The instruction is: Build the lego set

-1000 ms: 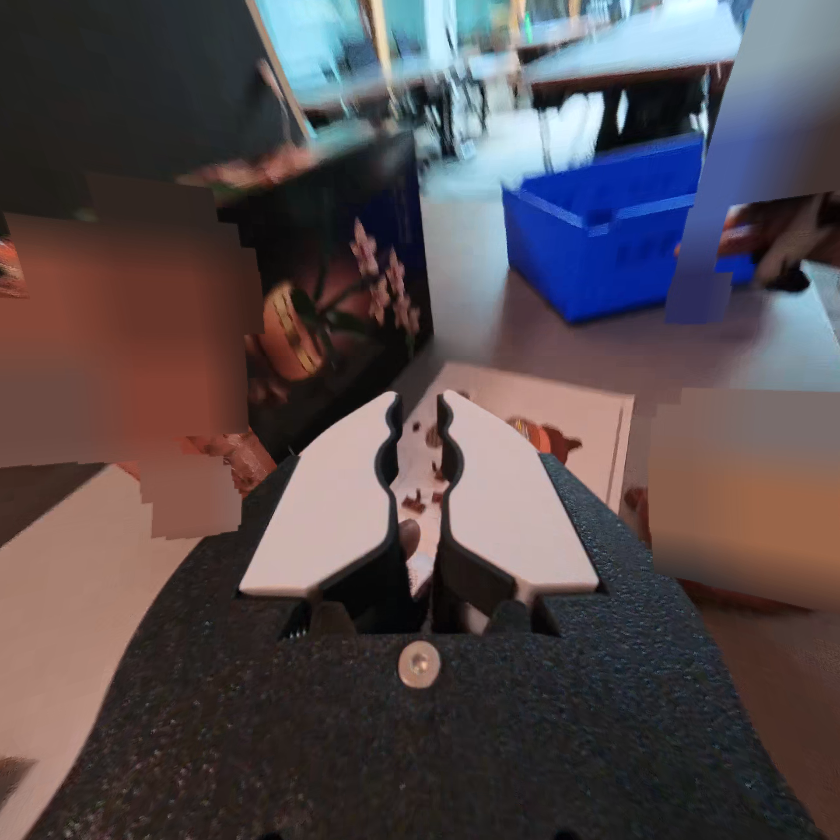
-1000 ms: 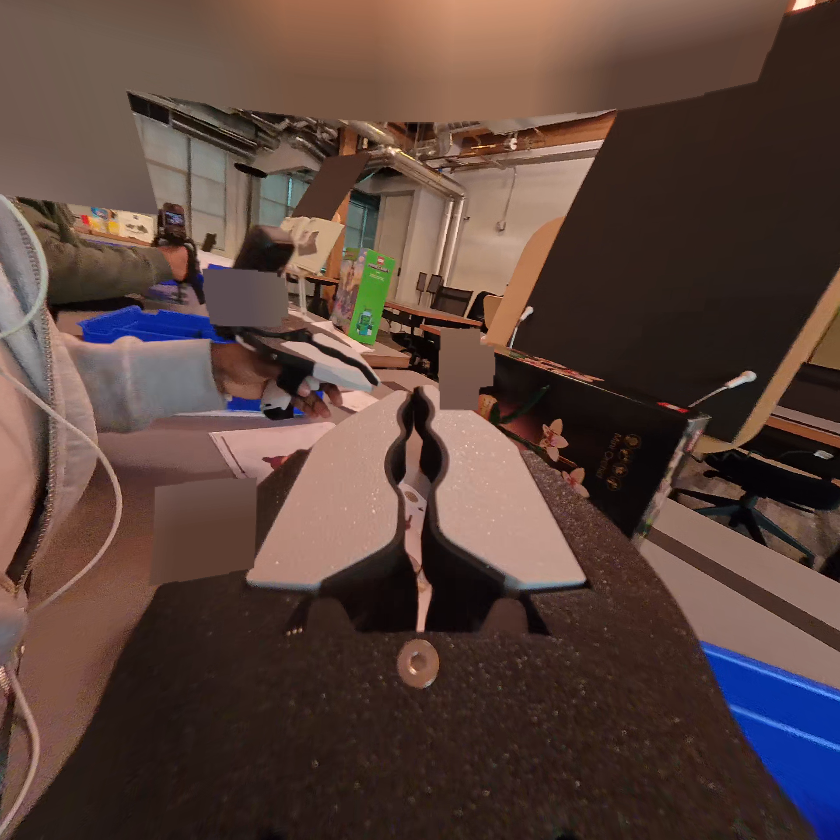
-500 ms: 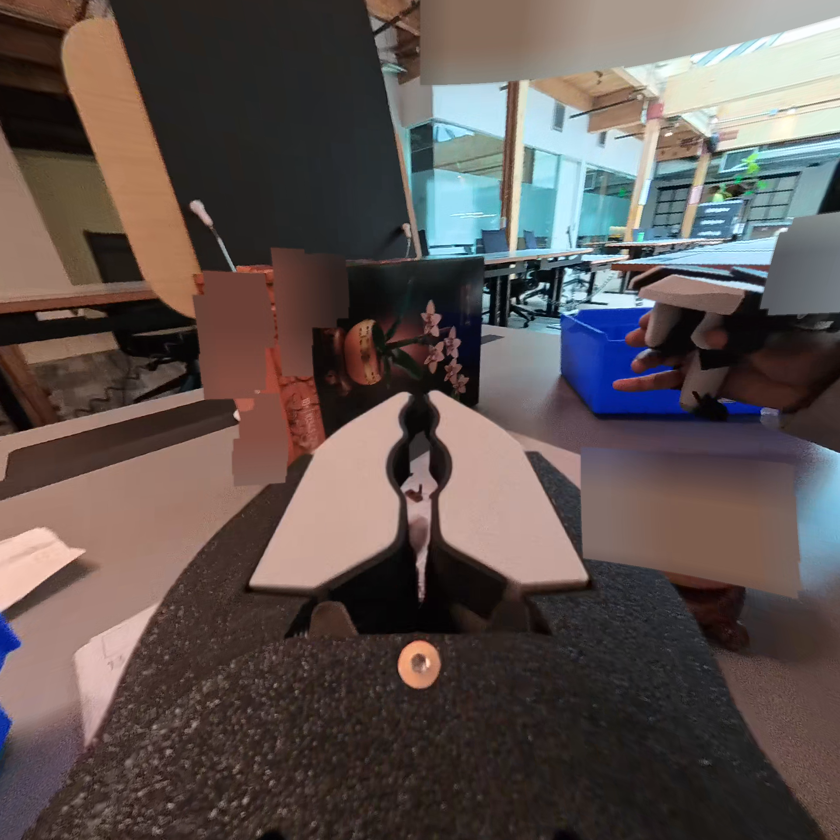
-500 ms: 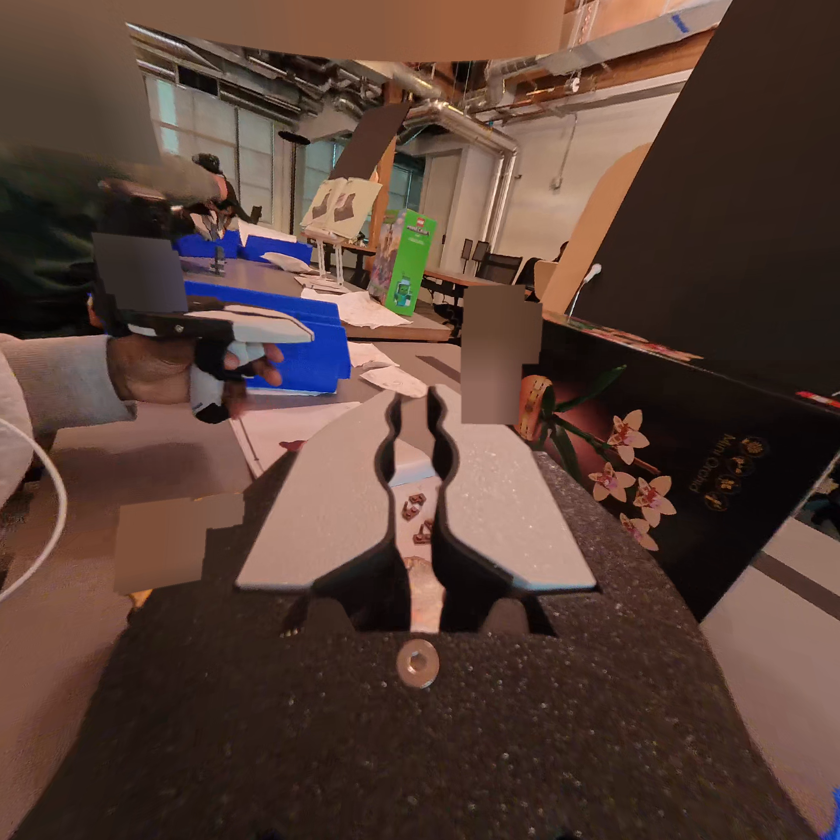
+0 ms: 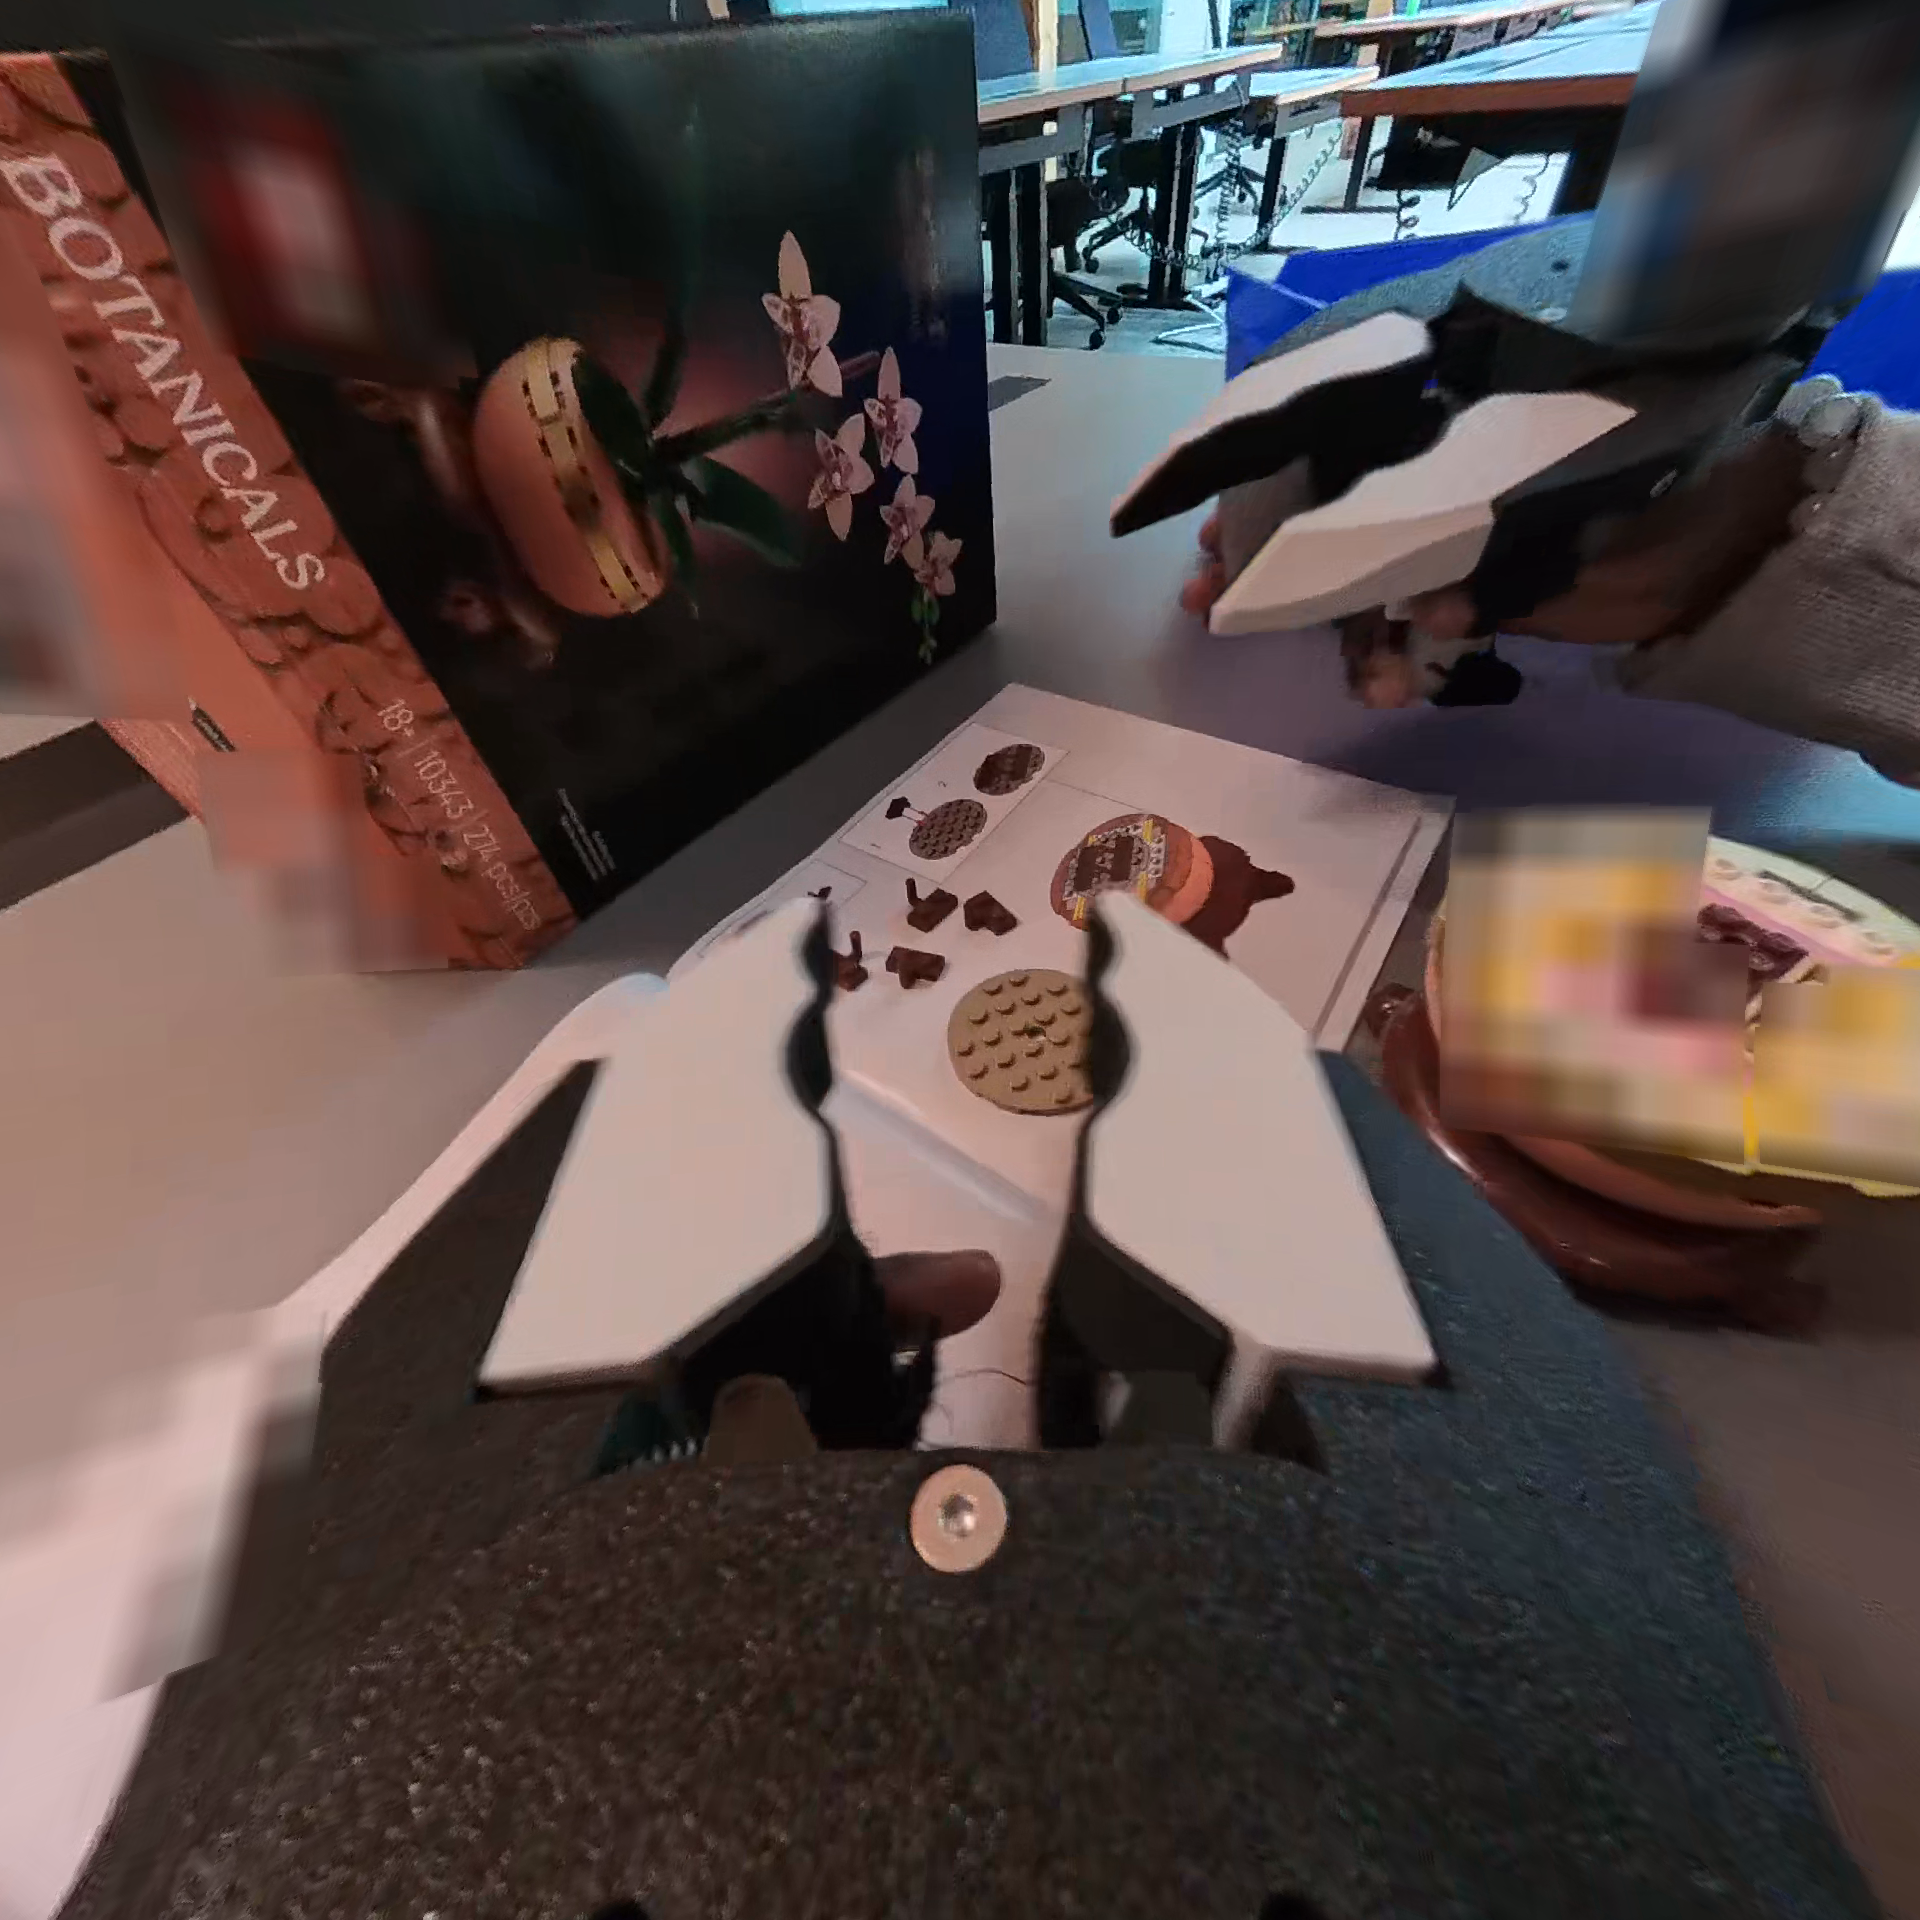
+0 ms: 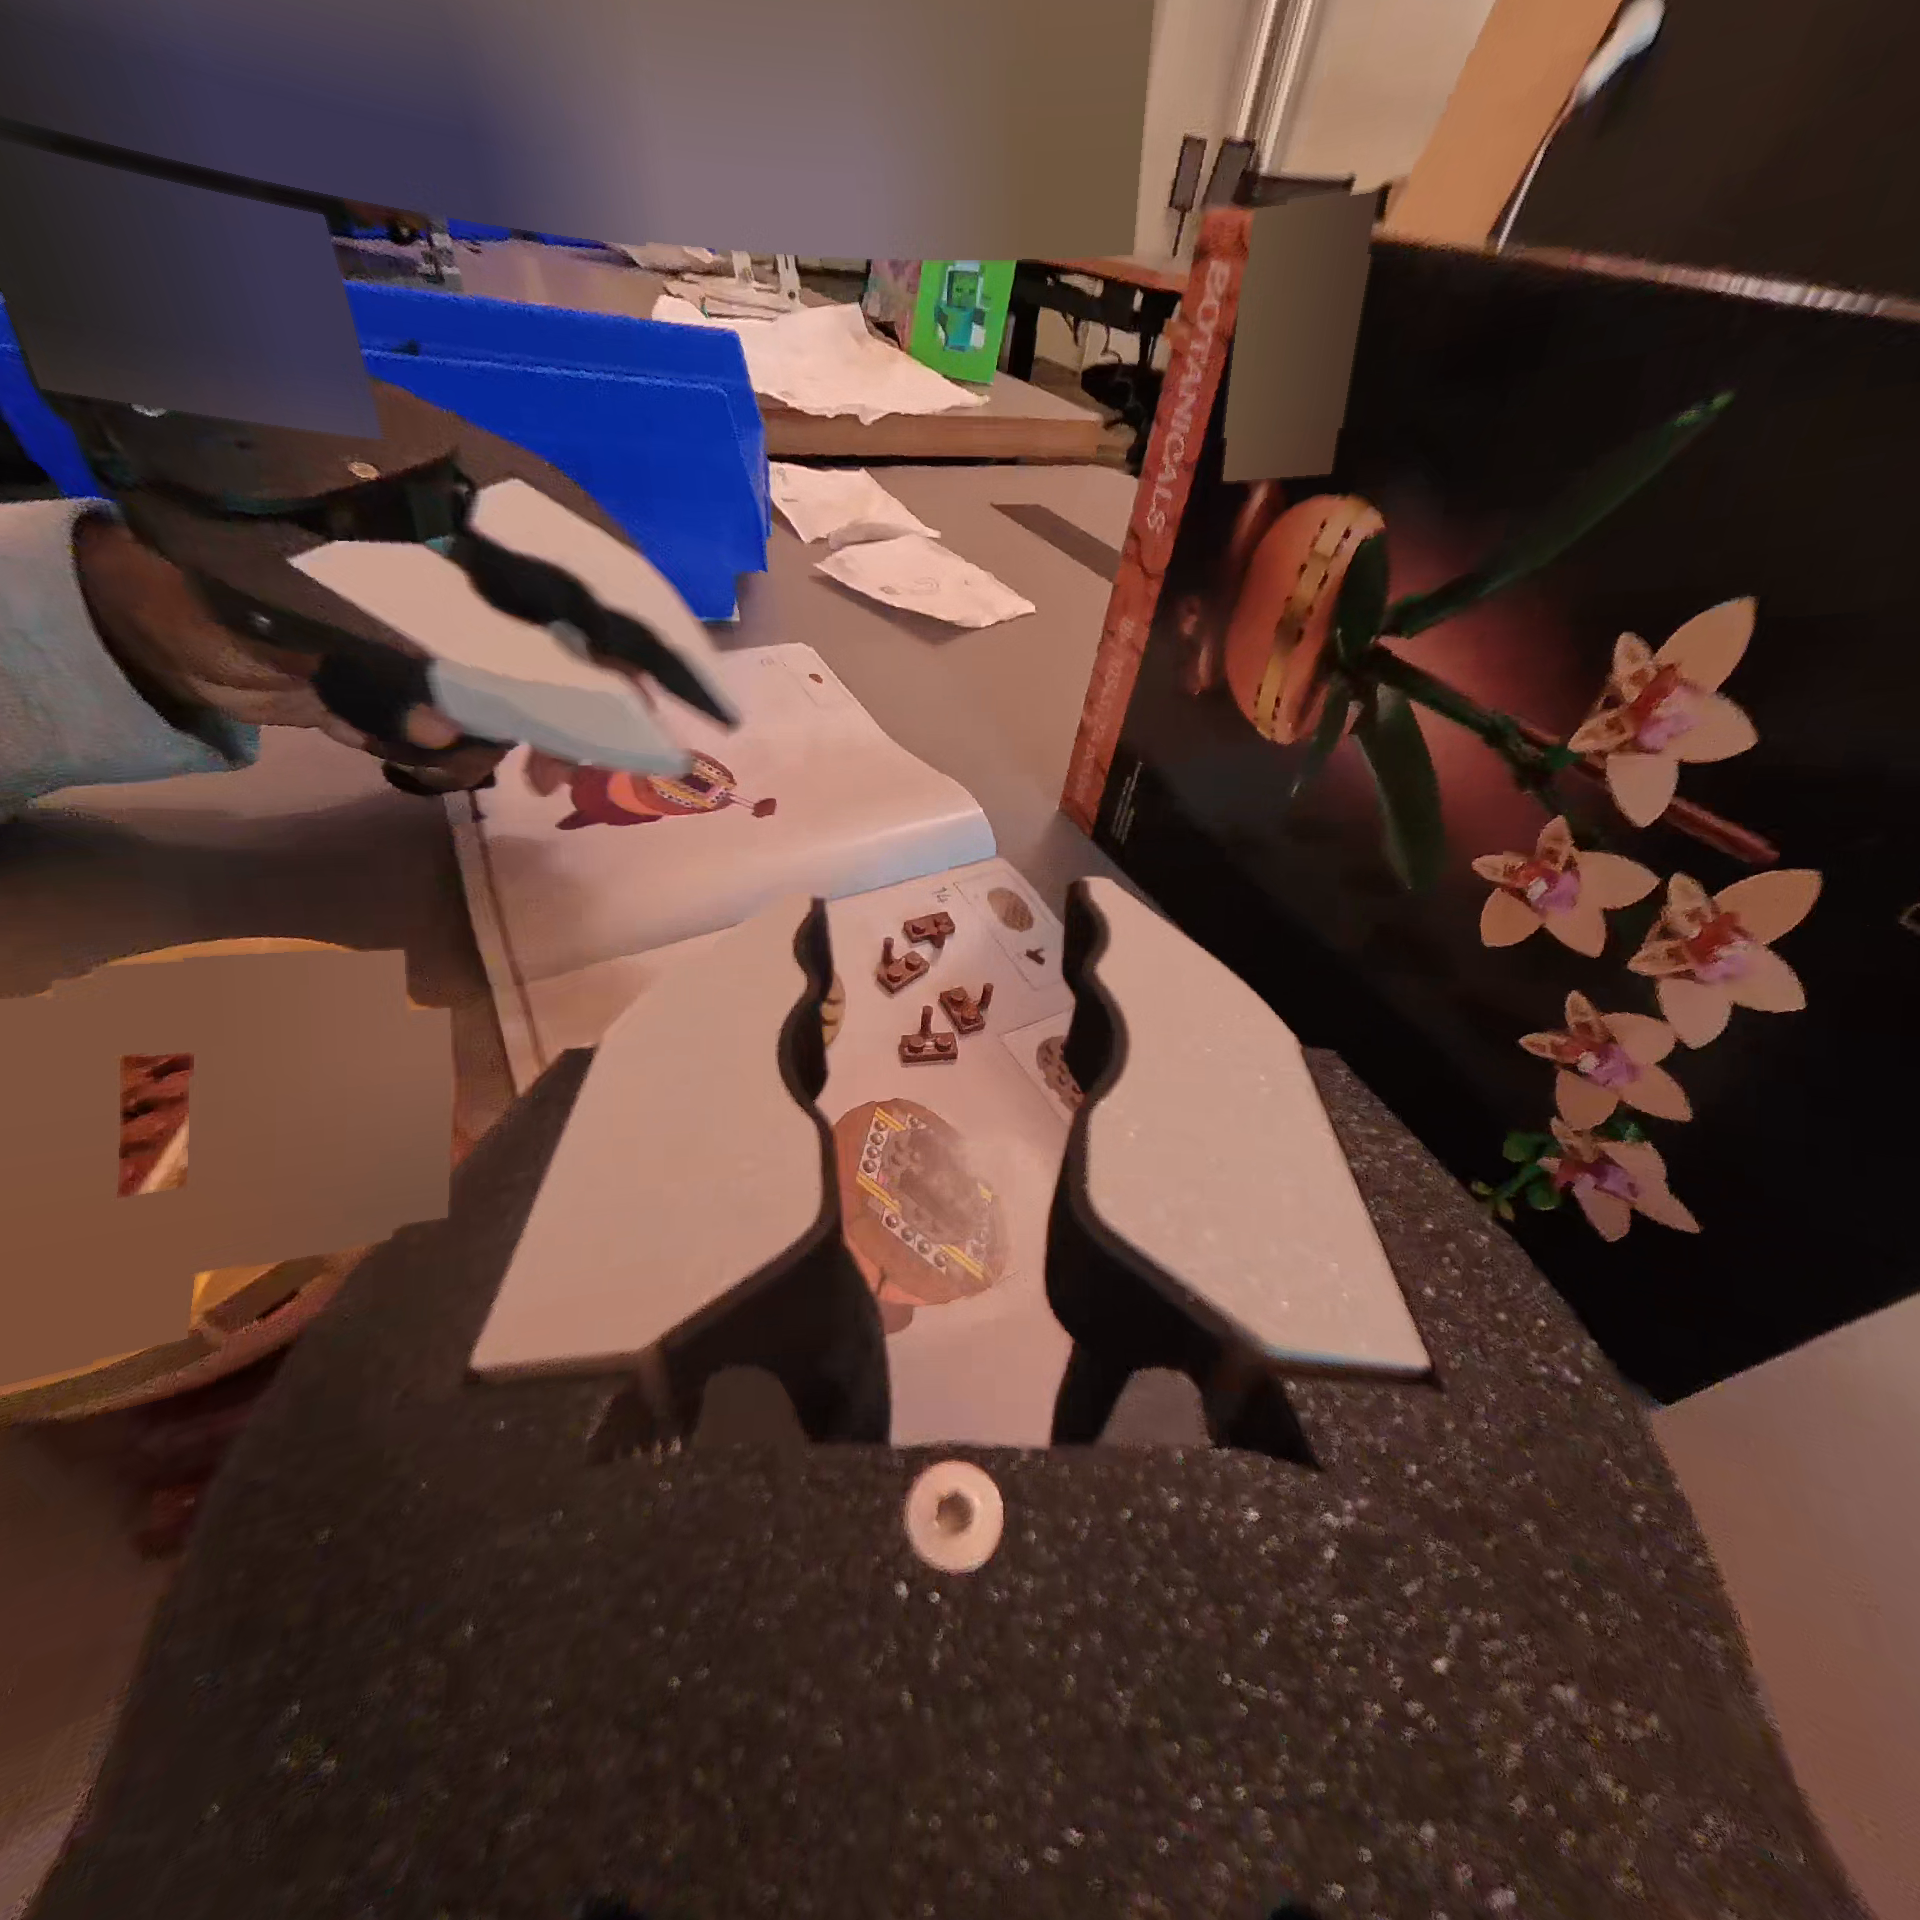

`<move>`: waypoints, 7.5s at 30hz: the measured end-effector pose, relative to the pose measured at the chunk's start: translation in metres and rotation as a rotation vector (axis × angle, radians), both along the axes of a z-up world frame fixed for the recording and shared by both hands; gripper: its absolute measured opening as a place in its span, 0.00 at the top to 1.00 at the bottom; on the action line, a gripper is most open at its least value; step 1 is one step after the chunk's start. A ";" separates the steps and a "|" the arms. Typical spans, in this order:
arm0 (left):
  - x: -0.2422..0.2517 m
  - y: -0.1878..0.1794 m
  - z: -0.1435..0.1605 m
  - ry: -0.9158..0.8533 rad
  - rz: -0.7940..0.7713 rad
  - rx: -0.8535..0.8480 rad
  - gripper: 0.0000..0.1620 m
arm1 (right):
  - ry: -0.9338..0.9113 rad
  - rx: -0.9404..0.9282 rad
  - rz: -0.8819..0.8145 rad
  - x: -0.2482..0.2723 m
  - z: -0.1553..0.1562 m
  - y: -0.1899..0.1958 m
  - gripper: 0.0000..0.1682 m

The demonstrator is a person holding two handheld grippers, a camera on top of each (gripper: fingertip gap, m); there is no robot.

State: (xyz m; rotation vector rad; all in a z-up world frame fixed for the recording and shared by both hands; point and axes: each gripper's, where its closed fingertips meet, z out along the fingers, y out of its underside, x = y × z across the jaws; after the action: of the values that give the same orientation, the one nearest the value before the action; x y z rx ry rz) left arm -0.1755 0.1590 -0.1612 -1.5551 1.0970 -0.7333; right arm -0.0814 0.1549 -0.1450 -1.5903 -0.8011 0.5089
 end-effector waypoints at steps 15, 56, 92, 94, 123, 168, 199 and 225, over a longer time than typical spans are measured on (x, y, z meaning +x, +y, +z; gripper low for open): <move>0.001 -0.010 -0.042 0.229 -0.106 -0.138 0.82 | -0.301 -0.273 0.301 -0.045 -0.060 -0.003 0.66; -0.016 -0.002 -0.016 -0.180 -0.033 -0.614 0.72 | -0.454 -0.194 0.333 -0.071 -0.051 0.014 0.72; 0.024 -0.051 0.034 -0.115 -0.393 0.047 0.69 | -0.453 -0.159 0.568 -0.071 0.020 -0.046 0.72; 0.023 -0.051 0.040 -0.191 -0.386 -0.035 0.72 | -0.463 -0.123 0.546 -0.070 0.022 -0.042 0.72; 0.017 -0.017 0.052 -0.819 -0.171 -1.135 0.98 | -0.182 0.084 0.185 -0.067 0.038 -0.020 0.61; 0.014 -0.024 0.035 -0.532 -0.244 -1.141 0.98 | -0.344 -0.214 0.167 0.019 -0.034 -0.031 0.71; 0.028 -0.021 -0.005 -0.481 -0.203 -1.251 0.98 | -0.113 -0.033 0.292 -0.047 -0.021 -0.025 0.70; 0.024 -0.011 -0.023 -0.486 -0.133 -1.250 0.98 | -0.290 -0.166 0.115 0.001 -0.056 0.002 0.89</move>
State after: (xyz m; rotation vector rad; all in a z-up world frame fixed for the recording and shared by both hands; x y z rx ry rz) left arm -0.1515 0.1483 -0.1842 -2.0880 0.3020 -1.9983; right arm -0.0806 0.1574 -0.2012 -1.8045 -1.0972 0.4409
